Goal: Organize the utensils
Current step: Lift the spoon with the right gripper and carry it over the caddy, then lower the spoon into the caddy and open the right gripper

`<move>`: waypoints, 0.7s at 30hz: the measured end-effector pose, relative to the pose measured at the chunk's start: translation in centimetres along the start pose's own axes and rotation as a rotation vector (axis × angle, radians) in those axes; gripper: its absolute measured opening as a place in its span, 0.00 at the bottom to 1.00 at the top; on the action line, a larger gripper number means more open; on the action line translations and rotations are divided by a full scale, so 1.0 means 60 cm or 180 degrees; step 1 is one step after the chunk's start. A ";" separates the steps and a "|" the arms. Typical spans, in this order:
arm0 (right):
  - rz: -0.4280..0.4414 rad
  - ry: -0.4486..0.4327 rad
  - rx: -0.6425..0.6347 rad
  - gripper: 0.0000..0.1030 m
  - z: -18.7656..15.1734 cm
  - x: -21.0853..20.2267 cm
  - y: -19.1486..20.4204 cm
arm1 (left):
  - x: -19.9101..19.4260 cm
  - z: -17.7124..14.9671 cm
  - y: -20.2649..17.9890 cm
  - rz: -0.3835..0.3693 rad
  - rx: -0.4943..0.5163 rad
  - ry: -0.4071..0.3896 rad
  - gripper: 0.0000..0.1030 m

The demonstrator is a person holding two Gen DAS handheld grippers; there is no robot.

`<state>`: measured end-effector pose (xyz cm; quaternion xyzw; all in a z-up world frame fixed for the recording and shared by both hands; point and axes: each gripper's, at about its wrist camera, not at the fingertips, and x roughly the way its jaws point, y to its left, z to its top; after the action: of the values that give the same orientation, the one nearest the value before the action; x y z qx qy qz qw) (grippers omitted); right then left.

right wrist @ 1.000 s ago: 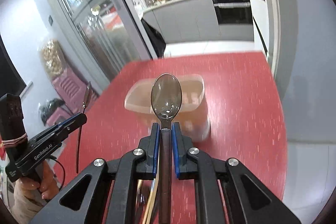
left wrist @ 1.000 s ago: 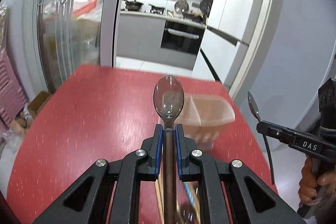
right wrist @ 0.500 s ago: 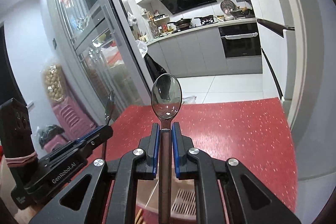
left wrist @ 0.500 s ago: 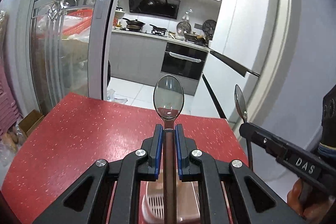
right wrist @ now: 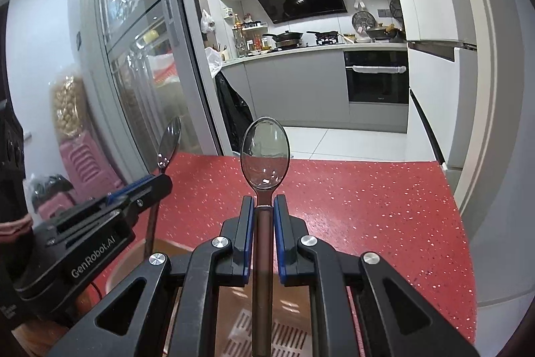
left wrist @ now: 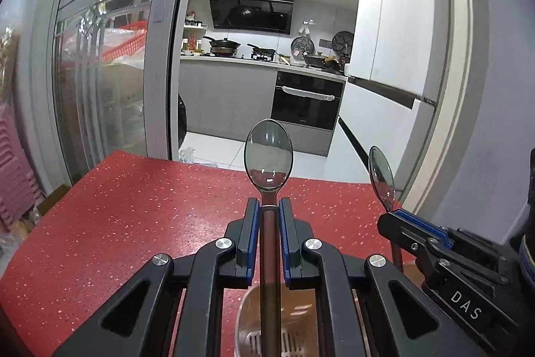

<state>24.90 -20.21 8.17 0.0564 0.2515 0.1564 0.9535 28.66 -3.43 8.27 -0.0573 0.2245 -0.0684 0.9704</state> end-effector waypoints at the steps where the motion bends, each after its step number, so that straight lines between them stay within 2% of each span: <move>1: -0.0012 -0.0008 -0.0040 0.12 -0.006 -0.004 0.001 | -0.003 -0.005 -0.003 0.0019 0.0053 -0.0006 0.36; 10: -0.0100 -0.0019 -0.0308 0.12 -0.041 -0.033 0.019 | -0.028 -0.042 -0.023 0.0077 0.0340 0.0068 0.36; 21: -0.0108 0.0140 -0.0427 0.13 -0.059 -0.056 0.032 | -0.050 -0.069 -0.020 0.0110 0.0389 0.0262 0.36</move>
<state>19.84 -19.41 6.98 -0.0153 0.2622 0.1579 0.9519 24.01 -4.47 6.02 0.0087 0.2606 -0.0676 0.9630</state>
